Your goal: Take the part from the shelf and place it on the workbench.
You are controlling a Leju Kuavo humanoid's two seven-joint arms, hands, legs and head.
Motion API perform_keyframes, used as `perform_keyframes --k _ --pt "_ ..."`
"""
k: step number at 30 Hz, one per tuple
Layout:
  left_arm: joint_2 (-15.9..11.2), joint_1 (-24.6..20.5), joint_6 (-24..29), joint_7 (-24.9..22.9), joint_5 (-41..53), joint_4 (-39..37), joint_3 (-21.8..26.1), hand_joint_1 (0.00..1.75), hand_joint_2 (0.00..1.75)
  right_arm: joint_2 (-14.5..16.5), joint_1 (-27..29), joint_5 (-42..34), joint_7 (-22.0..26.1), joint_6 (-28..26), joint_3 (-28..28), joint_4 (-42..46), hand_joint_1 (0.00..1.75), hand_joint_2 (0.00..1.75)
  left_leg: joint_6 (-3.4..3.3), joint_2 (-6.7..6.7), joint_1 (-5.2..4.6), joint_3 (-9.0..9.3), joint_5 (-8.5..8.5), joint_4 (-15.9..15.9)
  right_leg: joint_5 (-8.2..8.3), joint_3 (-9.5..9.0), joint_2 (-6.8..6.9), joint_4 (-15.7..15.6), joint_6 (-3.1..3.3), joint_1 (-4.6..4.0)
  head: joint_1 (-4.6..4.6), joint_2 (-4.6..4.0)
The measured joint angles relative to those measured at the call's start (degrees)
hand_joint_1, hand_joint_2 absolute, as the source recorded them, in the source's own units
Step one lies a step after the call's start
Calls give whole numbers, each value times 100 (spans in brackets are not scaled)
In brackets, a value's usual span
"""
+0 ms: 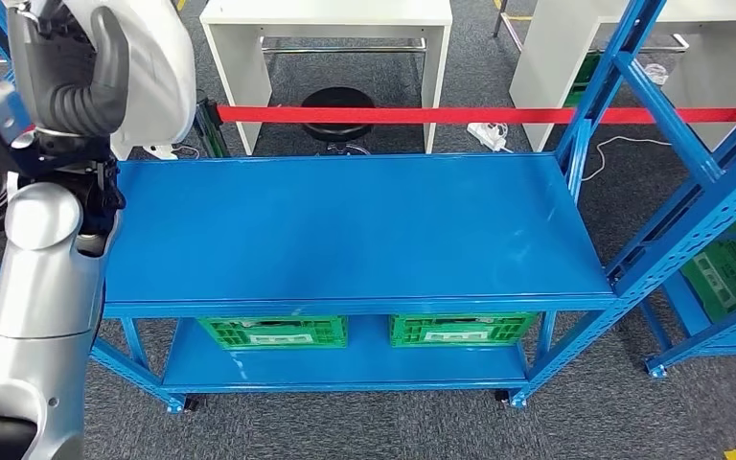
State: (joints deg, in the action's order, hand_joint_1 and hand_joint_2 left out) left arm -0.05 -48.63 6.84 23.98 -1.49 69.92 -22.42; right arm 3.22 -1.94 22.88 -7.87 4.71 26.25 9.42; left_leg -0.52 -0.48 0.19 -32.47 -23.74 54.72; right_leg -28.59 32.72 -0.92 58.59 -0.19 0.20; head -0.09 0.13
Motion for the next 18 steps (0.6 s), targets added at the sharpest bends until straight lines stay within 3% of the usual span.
perform_keyframes --k 3,4,5,6,8,10,12,14,16,18 --pt "-88 320 -8 -61 -17 503 -73 175 175 9 3 6 -2 -5 30 0 0 0 -3 48 40 -27 45 -31 -542 477 21 1032 -97 54 21 0" --pt "-117 423 -9 -73 -17 622 -88 175 175 10 3 9 -2 -13 33 0 0 0 9 57 52 -57 48 -6 -628 603 26 1311 -134 87 22 0" --pt "-149 517 -10 -78 -14 730 -99 175 175 9 3 11 -2 -26 37 0 0 0 33 63 74 -98 49 34 -602 629 34 1380 -176 121 22 0" --pt "-179 596 -9 -80 -6 837 -106 175 175 8 2 12 -1 -44 43 0 0 0 69 66 109 -151 45 96 -470 532 46 1205 -222 156 22 0" --pt "-226 706 -2 -74 28 1032 -113 175 175 14 -5 13 5 -72 57 0 0 0 175 61 179 -277 18 259 -173 178 50 532 -308 212 33 0" --pt "-253 791 13 -74 93 1218 -118 175 175 29 -16 13 9 -81 68 1 0 0 291 40 190 -385 -9 407 -76 39 14 199 -234 220 45 0" --pt "-270 878 37 -92 161 1394 -130 175 175 37 -23 11 3 -83 73 2 0 0 386 22 180 -421 15 434 -61 98 -9 228 -65 198 43 1" --pt "-298 952 61 -110 205 1520 -147 175 175 37 -26 9 -2 -85 75 2 0 0 448 23 198 -447 -5 445 -2 148 6 239 56 188 35 1" --pt "-334 999 74 -123 224 1604 -166 175 175 37 -25 9 -2 -86 75 2 0 0 462 32 197 -597 -354 830 85 229 21 224 150 179 27 1" --pt "-352 1033 77 -128 227 1666 -186 175 175 37 -23 9 -2 -86 75 2 0 0 442 34 170 -838 -880 1595 173 336 35 222 195 147 22 1"
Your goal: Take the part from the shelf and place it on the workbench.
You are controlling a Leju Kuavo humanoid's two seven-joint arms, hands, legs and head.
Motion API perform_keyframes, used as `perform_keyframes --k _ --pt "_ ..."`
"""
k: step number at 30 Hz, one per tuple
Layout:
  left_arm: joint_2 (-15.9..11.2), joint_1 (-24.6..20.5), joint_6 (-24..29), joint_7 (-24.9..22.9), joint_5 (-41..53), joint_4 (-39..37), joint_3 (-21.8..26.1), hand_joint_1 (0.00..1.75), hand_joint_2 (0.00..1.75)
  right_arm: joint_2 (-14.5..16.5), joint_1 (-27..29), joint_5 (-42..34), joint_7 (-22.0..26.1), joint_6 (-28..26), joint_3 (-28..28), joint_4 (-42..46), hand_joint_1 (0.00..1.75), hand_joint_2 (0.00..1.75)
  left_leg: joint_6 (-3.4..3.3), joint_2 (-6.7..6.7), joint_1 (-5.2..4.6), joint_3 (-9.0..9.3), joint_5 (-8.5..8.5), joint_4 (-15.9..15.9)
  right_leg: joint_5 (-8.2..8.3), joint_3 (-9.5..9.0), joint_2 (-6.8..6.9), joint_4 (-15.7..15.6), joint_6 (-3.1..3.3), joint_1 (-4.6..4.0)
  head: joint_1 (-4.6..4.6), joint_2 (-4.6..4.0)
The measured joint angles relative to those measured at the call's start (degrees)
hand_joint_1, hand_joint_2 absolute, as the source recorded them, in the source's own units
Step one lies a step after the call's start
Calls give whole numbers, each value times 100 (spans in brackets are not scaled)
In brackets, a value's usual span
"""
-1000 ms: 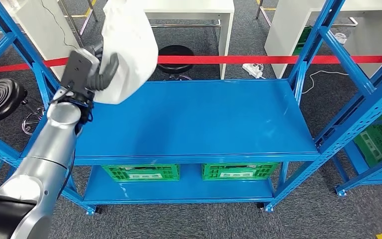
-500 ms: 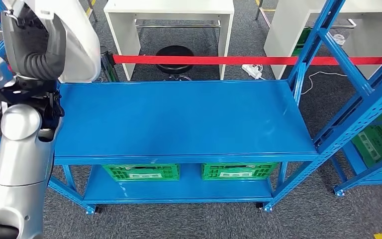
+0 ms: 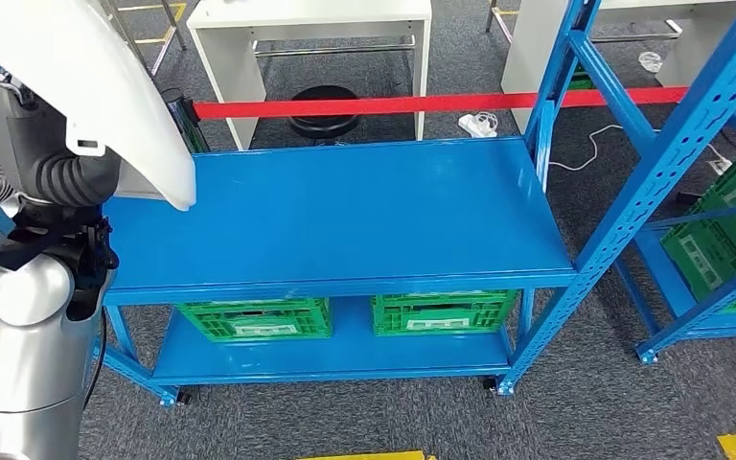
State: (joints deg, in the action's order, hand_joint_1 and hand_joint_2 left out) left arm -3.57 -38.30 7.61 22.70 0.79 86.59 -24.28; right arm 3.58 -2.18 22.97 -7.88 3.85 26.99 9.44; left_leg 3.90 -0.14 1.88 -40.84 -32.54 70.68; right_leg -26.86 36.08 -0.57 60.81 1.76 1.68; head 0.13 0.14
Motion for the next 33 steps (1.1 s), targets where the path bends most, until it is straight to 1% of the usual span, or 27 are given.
perform_keyframes --k 1,2,3,6,7,8,10,11,12,13,15,16,17,18,19,20,21,22,23,24,26,27,28,29,31,32,33 --pt "-5 23 1 -1 0 19 -8 175 175 0 1 0 -1 0 0 0 0 0 -15 0 -16 -67 -174 315 44 58 7 1 11 -20 -1 0" --pt "-11 48 2 -3 0 32 -15 175 175 0 1 0 -1 0 0 0 0 0 -42 0 -32 -45 -255 458 88 115 11 2 19 -41 -1 -1" --pt "-17 69 2 -5 0 45 -19 175 175 0 0 0 -1 0 0 0 0 0 -81 0 -50 96 -240 370 135 170 13 2 21 -61 -2 0" --pt "-21 82 2 -8 -1 115 -23 175 175 6 -3 -2 0 -1 0 0 0 0 -241 7 -141 913 19 -772 275 288 13 -3 -11 -97 5 0" --pt "-23 83 1 -7 -5 146 -24 175 175 10 -3 -7 -1 -1 1 0 0 0 -277 11 -173 1074 77 -1041 319 301 14 -15 -41 -97 -3 0" --pt "-29 94 -1 -8 -18 180 -23 175 175 14 -3 -19 -6 -1 4 0 0 0 -303 14 -204 1129 107 -1162 365 302 16 -35 -79 -88 -10 0" --pt "-59 171 -18 2 -47 276 -19 175 175 27 7 -54 -27 -2 25 -1 0 0 -353 18 -229 1092 216 -1189 461 297 17 -98 -162 -70 -31 0" --pt "-82 242 -36 17 -58 353 -14 175 175 33 14 -74 -47 -8 47 -1 0 0 -388 30 -225 1077 282 -1217 451 310 17 -103 -193 -62 -31 -1" --pt "-107 339 -70 38 -70 459 -3 175 175 46 20 -94 -74 -15 74 -2 0 0 -427 42 -210 1045 357 -1248 332 346 20 -31 -217 -63 -25 -1" --pt "-137 454 -114 63 -89 582 14 175 175 56 27 -113 -101 -25 104 -2 0 0 -459 55 -192 998 435 -1275 119 410 23 143 -234 -65 -11 -1" --pt "-207 726 -230 109 -158 843 71 175 175 82 31 -146 -138 -38 149 -2 0 0 -502 72 -187 848 565 -1277 -461 579 31 798 -258 -63 18 -1" --pt "-250 861 -279 128 -196 959 101 175 175 89 34 -155 -141 -43 167 -2 0 0 -505 77 -190 761 622 -1266 -650 638 31 1137 -270 -64 25 -1" --pt "-297 996 -322 145 -229 1073 131 175 175 94 35 -160 -144 -46 186 -2 0 0 -502 81 -192 666 680 -1248 -717 629 31 1365 -279 -64 25 -1" --pt "-345 1122 -354 156 -250 1179 156 175 175 95 35 -159 -149 -48 205 -2 0 0 -493 83 -191 571 734 -1225 -664 530 31 1412 -281 -65 25 -1" --pt "-391 1243 -380 167 -256 1277 180 175 175 95 35 -153 -155 -49 221 -2 0 0 -478 84 -188 475 784 -1196 -534 324 32 1257 -277 -65 25 -1" --pt "-432 1354 -406 177 -248 1362 204 175 175 95 32 -147 -162 -50 233 -2 0 0 -459 83 -186 389 832 -1161 -420 30 33 933 -265 -65 26 -1" --pt "-468 1444 -428 186 -233 1433 225 175 175 94 25 -141 -170 -53 238 -1 0 0 -434 81 -189 315 874 -1127 -412 -277 32 523 -243 -76 27 -1" --pt "-501 1515 -454 198 -217 1482 243 175 175 95 21 -137 -175 -59 240 0 0 0 -402 80 -190 270 915 -1105 -427 -500 30 205 -210 -91 21 0" --pt "-529 1566 -474 212 -204 1517 254 175 175 96 17 -134 -174 -65 242 1 0 0 -368 78 -191 249 955 -1091 -488 -631 26 -19 -174 -106 26 0" --pt "-552 1604 -488 228 -197 1542 261 175 175 97 15 -127 -164 -64 243 2 0 0 -330 76 -188 244 999 -1099 -524 -662 22 -116 -134 -126 29 0" --pt "-591 1661 -509 254 -195 1563 268 175 175 99 20 -96 -110 -28 245 2 0 0 -257 67 -173 239 1069 -1128 -429 -596 28 -147 -53 -121 43 -1" --pt "-612 1694 -517 264 -193 1573 279 175 175 100 17 -76 -77 -2 245 1 0 0 -222 55 -166 207 1000 -1098 -359 -549 37 -162 -12 -111 33 -1" --pt "-634 1726 -530 271 -186 1582 293 175 175 99 15 -61 -45 21 245 1 0 0 -190 44 -159 150 807 -970 -278 -484 48 -181 23 -95 21 0" --pt "-651 1758 -540 280 -174 1589 309 175 175 99 12 -54 -20 36 245 0 0 0 -163 34 -145 75 516 -735 -200 -408 59 -189 45 -85 9 0" --pt "-664 1827 -581 294 -132 1597 332 175 175 96 15 -51 14 60 245 0 0 0 -115 31 -131 -45 -48 -83 -50 -230 65 -187 54 -83 -8 -1" --pt "-664 1861 -611 294 -115 1594 337 175 175 96 17 -52 20 73 245 0 0 0 -99 31 -124 -50 -148 195 24 -139 70 -182 47 -83 -9 -1" --pt "-663 1887 -653 287 -101 1588 339 175 175 97 17 -60 24 88 248 0 0 0 -92 30 -118 14 -107 344 101 -42 74 -175 36 -83 -10 -1"
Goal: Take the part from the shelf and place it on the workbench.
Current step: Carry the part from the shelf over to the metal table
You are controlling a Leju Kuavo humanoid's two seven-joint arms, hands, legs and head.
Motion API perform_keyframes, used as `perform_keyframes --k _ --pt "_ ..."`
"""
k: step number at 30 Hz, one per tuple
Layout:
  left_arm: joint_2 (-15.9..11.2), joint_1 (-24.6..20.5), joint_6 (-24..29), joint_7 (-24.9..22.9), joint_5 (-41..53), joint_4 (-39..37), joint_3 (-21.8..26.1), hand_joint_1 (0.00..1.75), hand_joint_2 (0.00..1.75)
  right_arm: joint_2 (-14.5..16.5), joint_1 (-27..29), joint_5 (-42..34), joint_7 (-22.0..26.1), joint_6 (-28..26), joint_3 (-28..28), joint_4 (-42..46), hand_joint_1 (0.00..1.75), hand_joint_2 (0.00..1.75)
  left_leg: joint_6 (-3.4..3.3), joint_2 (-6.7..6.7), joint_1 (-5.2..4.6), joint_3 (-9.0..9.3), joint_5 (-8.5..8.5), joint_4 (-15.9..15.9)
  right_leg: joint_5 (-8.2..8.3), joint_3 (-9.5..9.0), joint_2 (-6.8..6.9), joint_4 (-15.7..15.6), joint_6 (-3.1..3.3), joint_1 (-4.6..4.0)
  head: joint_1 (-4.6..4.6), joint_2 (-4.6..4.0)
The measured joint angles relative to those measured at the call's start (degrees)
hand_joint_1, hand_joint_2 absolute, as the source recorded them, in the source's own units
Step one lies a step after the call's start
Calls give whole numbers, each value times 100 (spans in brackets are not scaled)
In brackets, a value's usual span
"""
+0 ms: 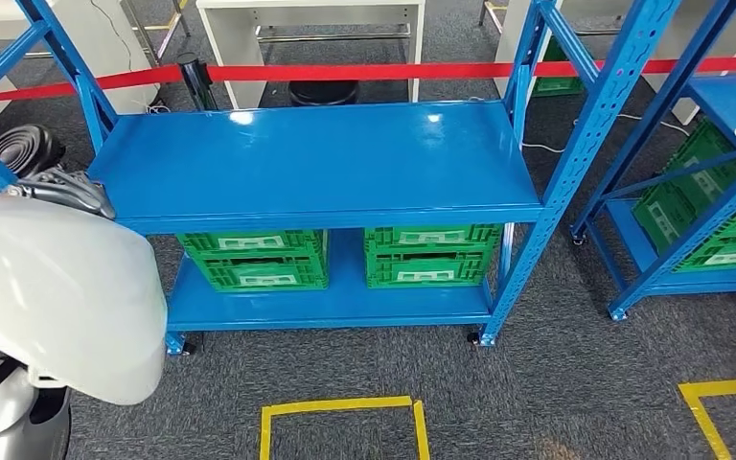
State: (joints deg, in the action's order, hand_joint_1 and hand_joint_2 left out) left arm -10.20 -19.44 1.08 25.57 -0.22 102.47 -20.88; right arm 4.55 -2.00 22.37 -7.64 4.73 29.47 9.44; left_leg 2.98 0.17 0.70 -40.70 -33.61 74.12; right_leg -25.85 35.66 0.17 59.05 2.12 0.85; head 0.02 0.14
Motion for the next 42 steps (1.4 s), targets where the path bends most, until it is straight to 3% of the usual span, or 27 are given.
perform_keyframes --k 1,3,5,6,8,9,10,11,13,14,16,18,20,21,23,25,28,29,30,32,33,34,36,37,39,40,42 --pt "1 14 -45 -7 13 -9 3 175 175 2 0 -6 12 17 6 0 0 0 2 0 7 147 140 -19 79 100 4 8 -16 2 -1 0" --pt "13 10 -137 8 33 -28 10 175 175 4 0 7 64 43 19 2 0 0 -6 -10 22 713 326 -588 221 266 1 24 -64 5 -2 1" --pt "47 -21 -202 36 33 -48 21 175 175 4 0 26 145 28 27 5 0 0 -59 -38 5 1257 192 -1338 350 347 -9 26 -133 -3 0 0" --pt "66 -43 -225 34 29 -65 28 175 175 2 -1 21 188 7 33 7 0 0 -107 -48 -15 1373 112 -1551 416 358 -14 7 -173 -5 -5 0" --pt "108 -79 -257 9 35 -115 41 175 175 -4 10 3 262 -29 48 5 0 0 -232 -34 -42 1315 169 -1623 520 375 -21 -45 -255 14 -16 0" --pt "132 -99 -278 -8 44 -144 45 175 175 -9 20 2 277 -40 55 4 0 0 -297 -20 -45 1254 233 -1623 460 411 -22 -20 -288 26 -21 1" --pt "160 -119 -296 -27 53 -168 51 175 175 -12 29 2 269 -50 62 3 0 0 -353 -6 -42 1180 308 -1628 274 471 -23 102 -312 32 -20 1" --pt "189 -140 -317 -52 63 -189 57 175 175 -15 35 3 239 -59 71 2 0 0 -397 6 -38 1090 393 -1633 -20 556 -24 347 -326 34 -15 1" --pt "231 -155 -356 -109 87 -216 66 175 175 -22 30 2 162 -68 86 2 0 0 -435 11 -56 913 548 -1624 -633 729 -24 1085 -330 16 -7 0" --pt "241 -152 -368 -127 97 -230 67 175 175 -29 26 2 134 -68 95 2 0 0 -440 13 -71 816 625 -1613 -762 764 -25 1430 -323 3 -4 1" --pt "246 -141 -377 -142 107 -261 70 175 175 -47 22 1 116 -60 120 2 0 0 -438 17 -99 613 764 -1574 -604 585 -25 1649 -284 -28 -2 1" --pt "246 -139 -377 -141 109 -276 77 175 175 -62 21 1 114 -50 136 3 0 0 -421 23 -113 442 869 -1520 -381 13 -25 1086 -208 -73 -2 0" --pt "246 -141 -377 -138 111 -278 85 175 175 -80 10 3 109 -37 139 5 0 0 -381 32 -126 352 956 -1479 -499 -582 -23 263 -134 -120 -4 -1" --pt "245 -142 -378 -137 111 -281 91 175 175 -87 5 9 94 -34 139 7 0 0 -352 39 -124 335 1005 -1477 -586 -735 -23 10 -109 -140 -3 -1" --pt "242 -143 -403 -146 101 -295 104 175 175 -89 3 41 38 -69 139 6 0 0 -283 46 -114 321 1104 -1506 -552 -744 -19 -124 -72 -144 4 -1" --pt "216 -143 -459 -167 50 -320 119 175 175 -87 1 76 0 -145 140 6 0 0 -207 22 -98 255 947 -1406 -412 -645 5 -170 -3 -114 5 -1" --pt "152 -144 -503 -178 -40 -358 176 175 175 -86 2 103 9 -190 142 7 0 0 -92 -4 -55 45 123 -568 -192 -403 25 -187 43 -85 -11 0" --pt "137 -143 -506 -176 -53 -371 195 175 175 -86 4 109 14 -191 142 7 0 0 -62 -3 -38 -2 -32 -220 -116 -310 28 -180 34 -81 -14 1" --pt "126 -142 -509 -175 -62 -383 206 175 175 -86 6 112 19 -192 142 7 0 0 -39 -3 -23 2 -39 36 -37 -210 34 -169 21 -75 -15 1" --pt "110 -142 -518 -175 -86 -401 211 175 175 -84 5 115 35 -189 142 7 0 0 -12 -3 -1 269 270 1 108 -8 47 -140 -16 -57 -15 0" --pt "107 -146 -531 -177 -109 -405 214 175 175 -83 3 115 50 -186 142 7 0 0 -6 -6 11 556 394 -308 173 77 49 -121 -41 -48 -15 0" --pt "105 -155 -551 -187 -141 -406 217 175 175 -83 2 109 70 -183 142 7 0 0 -5 -13 15 912 391 -759 228 143 46 -102 -70 -48 -16 0" --pt "105 -174 -601 -204 -204 -409 225 175 175 -85 0 86 122 -169 148 7 0 0 -67 -30 3 1423 197 -1520 345 210 38 -85 -137 -53 -11 -1" --pt "105 -181 -617 -211 -225 -414 228 175 175 -86 1 74 144 -158 153 7 0 0 -119 -33 -19 1507 127 -1698 408 225 34 -98 -175 -54 -8 0" --pt "106 -192 -637 -219 -239 -428 232 175 175 -86 15 67 167 -139 166 4 0 0 -252 -13 -37 1418 198 -1728 484 265 30 -120 -257 -30 -8 1" --pt "109 -204 -649 -229 -240 -432 233 175 175 -86 23 67 160 -134 171 3 0 0 -316 0 -38 1350 264 -1725 377 315 25 -52 -292 -18 -3 1" --pt "113 -236 -667 -257 -243 -433 233 175 175 -83 29 62 132 -133 177 2 0 0 -406 22 -31 1177 419 -1727 -181 482 15 425 -335 -2 3 0"
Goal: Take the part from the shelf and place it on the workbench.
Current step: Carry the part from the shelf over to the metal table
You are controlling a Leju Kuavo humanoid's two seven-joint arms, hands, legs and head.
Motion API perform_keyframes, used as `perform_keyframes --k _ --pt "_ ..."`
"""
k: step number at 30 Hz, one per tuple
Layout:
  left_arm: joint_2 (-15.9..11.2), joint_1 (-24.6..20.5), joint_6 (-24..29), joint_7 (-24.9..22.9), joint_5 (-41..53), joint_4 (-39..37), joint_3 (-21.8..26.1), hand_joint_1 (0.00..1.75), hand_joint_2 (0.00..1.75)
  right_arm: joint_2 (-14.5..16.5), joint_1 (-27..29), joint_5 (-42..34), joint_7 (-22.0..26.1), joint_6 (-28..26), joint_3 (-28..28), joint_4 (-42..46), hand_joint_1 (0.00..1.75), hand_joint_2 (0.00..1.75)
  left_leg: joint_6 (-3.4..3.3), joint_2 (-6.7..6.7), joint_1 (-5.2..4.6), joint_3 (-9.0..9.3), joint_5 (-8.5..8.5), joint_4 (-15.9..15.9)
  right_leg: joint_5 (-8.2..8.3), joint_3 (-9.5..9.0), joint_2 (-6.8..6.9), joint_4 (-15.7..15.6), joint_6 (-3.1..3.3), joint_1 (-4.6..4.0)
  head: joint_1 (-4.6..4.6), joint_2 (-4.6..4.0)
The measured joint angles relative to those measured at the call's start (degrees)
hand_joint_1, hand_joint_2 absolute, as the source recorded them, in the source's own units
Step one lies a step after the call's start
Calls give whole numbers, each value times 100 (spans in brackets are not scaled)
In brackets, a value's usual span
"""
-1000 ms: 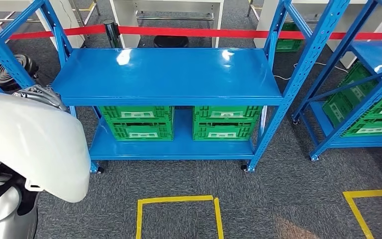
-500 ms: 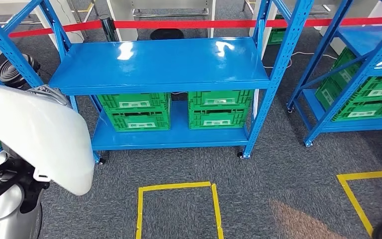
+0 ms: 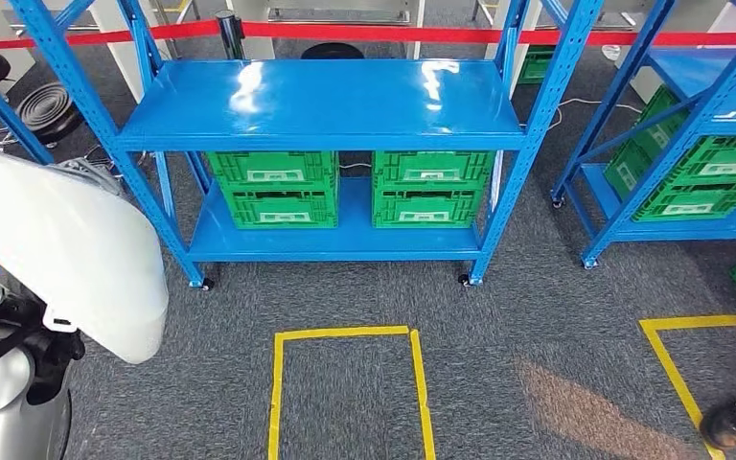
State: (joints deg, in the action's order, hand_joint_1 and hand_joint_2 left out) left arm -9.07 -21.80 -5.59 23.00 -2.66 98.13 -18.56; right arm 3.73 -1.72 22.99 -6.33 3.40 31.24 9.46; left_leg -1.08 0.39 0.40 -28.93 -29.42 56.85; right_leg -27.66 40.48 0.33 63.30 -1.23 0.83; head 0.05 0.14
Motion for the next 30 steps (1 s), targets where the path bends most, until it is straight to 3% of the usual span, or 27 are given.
perform_keyframes --k 2,3,4,5,6,7,9,11,13,15,17,18,20,21,22,23,25,27,28,29,30 --pt "0 -16 -7 -27 -1 0 0 175 175 3 -9 -8 -19 1 3 0 0 0 -30 1 -17 -201 158 15 -575 163 -4 767 -18 -2 3 -1" --pt "0 -18 -9 -38 1 -1 0 175 175 4 -15 -10 -20 3 5 0 0 0 -31 1 -26 -310 235 35 -647 178 -6 1063 -17 -4 3 -1" --pt "-2 -18 -9 -40 9 -1 2 175 175 3 -21 -11 -25 4 9 0 0 0 -25 2 -33 -431 307 64 -569 115 -7 1209 -9 -7 3 -1" --pt "-6 -18 -5 -34 22 1 8 175 175 3 -25 -11 -40 -1 13 0 0 0 -14 2 -36 -551 371 102 -390 -47 -9 1158 7 -13 3 -1" --pt "-10 -18 3 -22 35 9 17 175 175 3 -27 -11 -58 -14 22 0 0 0 2 2 -37 -659 426 147 -218 -315 -11 911 34 -22 3 -1" --pt "-15 -19 16 -8 54 28 29 175 175 3 -31 -12 -80 -28 35 1 0 0 22 3 -42 -750 472 193 -181 -650 -13 512 71 -38 3 -1" --pt "-25 -25 43 10 90 85 64 175 175 5 -43 -13 -108 -47 67 2 0 0 80 15 -49 -848 559 252 -372 -1197 -17 -274 132 -73 -1 -1" --pt "-33 -32 56 17 120 130 92 175 175 12 -48 -11 -131 -43 91 2 0 0 151 30 -43 -868 665 240 -477 -1329 -20 -567 179 -98 -3 0" --pt "-46 -32 59 19 129 147 105 175 175 30 -46 -11 -150 -39 104 0 0 0 218 16 -26 -908 626 267 -354 -1232 2 -583 252 -80 -5 0" --pt "-63 -32 61 15 134 155 116 175 175 43 -46 -13 -155 -40 110 -2 0 0 280 -9 -7 -1033 169 623 -202 -1078 29 -602 324 -56 -24 -1" --pt "-70 -29 62 4 136 157 120 175 175 44 -47 -21 -156 -42 120 -2 0 0 334 -17 8 -1172 -368 1303 -54 -901 37 -591 348 -57 -39 -1" --pt "-74 -26 62 -2 137 156 120 175 175 44 -46 -25 -150 -37 126 -2 0 0 354 -17 16 -1191 -449 1608 24 -803 41 -579 342 -57 -39 -1" --pt "-80 -19 61 -13 143 150 120 175 175 45 -44 -24 -126 -5 136 -2 0 0 375 -17 32 -1019 -225 1754 171 -600 45 -547 316 -52 -41 0" --pt "-81 -17 61 -16 146 148 120 175 175 45 -43 -19 -109 16 137 -2 0 0 380 -17 42 -796 -53 1547 238 -503 46 -528 297 -48 -41 0" --pt "-82 -19 61 -18 148 148 120 175 175 44 -43 -14 -95 36 137 -1 0 0 380 -20 52 -501 -7 1168 296 -427 44 -507 272 -47 -42 0" --pt "-82 -22 61 -17 148 150 120 175 175 44 -44 -9 -84 45 137 0 0 0 366 -29 47 -181 -57 721 347 -368 39 -485 242 -49 -40 -1" --pt "-82 -31 61 -17 149 149 120 175 175 43 -46 -5 -67 47 138 2 0 0 291 -42 20 166 -247 133 458 -309 32 -472 172 -56 -38 1" --pt "-83 -38 61 -18 150 131 120 175 175 43 -36 -4 -51 43 141 2 0 0 173 -35 -3 136 -214 46 562 -278 28 -495 93 -43 -38 1" --pt "-82 -43 59 -16 149 117 119 175 175 43 -29 -2 -42 45 144 1 0 0 114 -23 -2 80 -153 44 514 -241 22 -463 57 -32 -39 1" --pt "-81 -47 57 -14 146 105 119 175 175 43 -22 0 -36 49 145 1 0 0 60 -10 3 7 -79 38 347 -179 14 -343 27 -23 -34 0" --pt "-80 -53 54 -9 142 93 118 175 175 44 -18 2 -35 52 145 0 0 0 19 2 11 -79 6 32 73 -90 7 -107 4 -15 -29 0"
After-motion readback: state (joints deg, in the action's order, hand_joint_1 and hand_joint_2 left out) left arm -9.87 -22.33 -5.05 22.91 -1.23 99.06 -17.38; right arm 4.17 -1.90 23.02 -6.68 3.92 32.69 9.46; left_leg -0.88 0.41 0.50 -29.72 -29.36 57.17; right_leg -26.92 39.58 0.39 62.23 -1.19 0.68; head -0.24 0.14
